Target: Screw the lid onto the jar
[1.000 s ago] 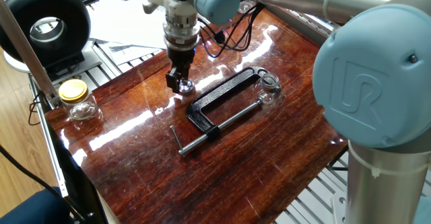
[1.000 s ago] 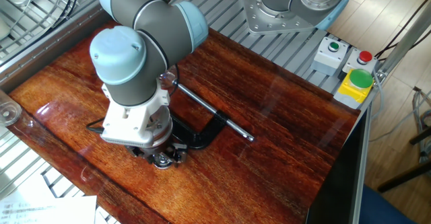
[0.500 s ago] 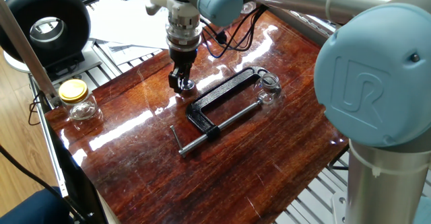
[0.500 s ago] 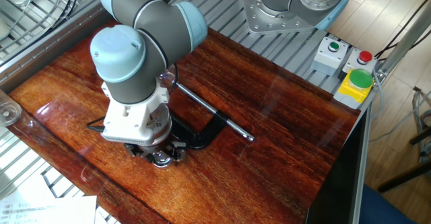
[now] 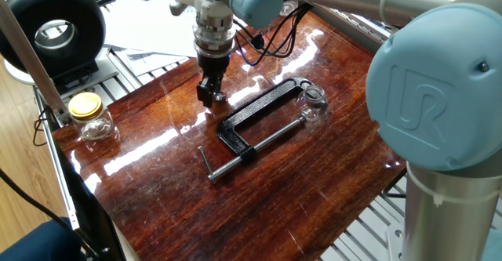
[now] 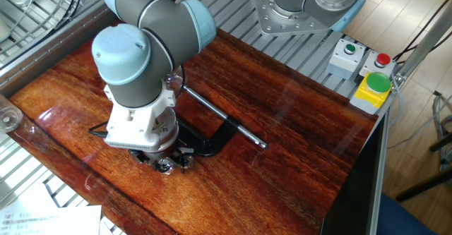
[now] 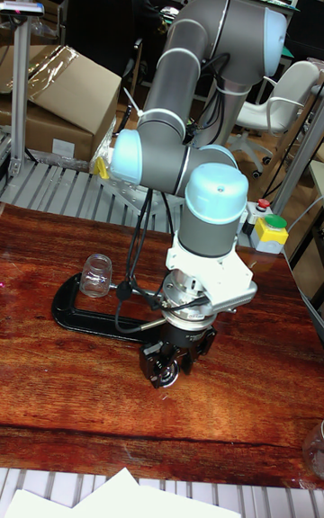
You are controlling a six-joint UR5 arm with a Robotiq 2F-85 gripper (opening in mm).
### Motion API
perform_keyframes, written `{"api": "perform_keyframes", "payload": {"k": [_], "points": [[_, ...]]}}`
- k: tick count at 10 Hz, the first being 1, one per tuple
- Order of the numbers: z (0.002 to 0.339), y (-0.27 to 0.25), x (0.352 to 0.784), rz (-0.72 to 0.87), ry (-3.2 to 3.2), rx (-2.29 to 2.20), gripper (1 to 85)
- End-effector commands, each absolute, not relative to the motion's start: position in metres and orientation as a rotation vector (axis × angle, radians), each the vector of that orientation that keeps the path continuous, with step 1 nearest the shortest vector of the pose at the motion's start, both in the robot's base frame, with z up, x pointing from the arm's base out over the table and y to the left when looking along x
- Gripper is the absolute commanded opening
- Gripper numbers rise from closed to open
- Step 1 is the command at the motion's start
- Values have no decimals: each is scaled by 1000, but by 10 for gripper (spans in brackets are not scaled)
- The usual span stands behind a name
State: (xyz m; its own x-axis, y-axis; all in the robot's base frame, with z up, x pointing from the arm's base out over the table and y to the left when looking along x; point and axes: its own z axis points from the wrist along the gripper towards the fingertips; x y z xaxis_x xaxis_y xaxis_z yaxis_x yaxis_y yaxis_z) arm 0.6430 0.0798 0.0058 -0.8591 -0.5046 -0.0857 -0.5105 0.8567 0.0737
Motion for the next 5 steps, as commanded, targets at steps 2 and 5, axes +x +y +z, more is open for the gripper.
{"api": "perform_keyframes", "payload": {"k": [2,5], "points": [[7,90,641,211,2966,-780,610],[8,91,640,215,2970,-779,627]]}}
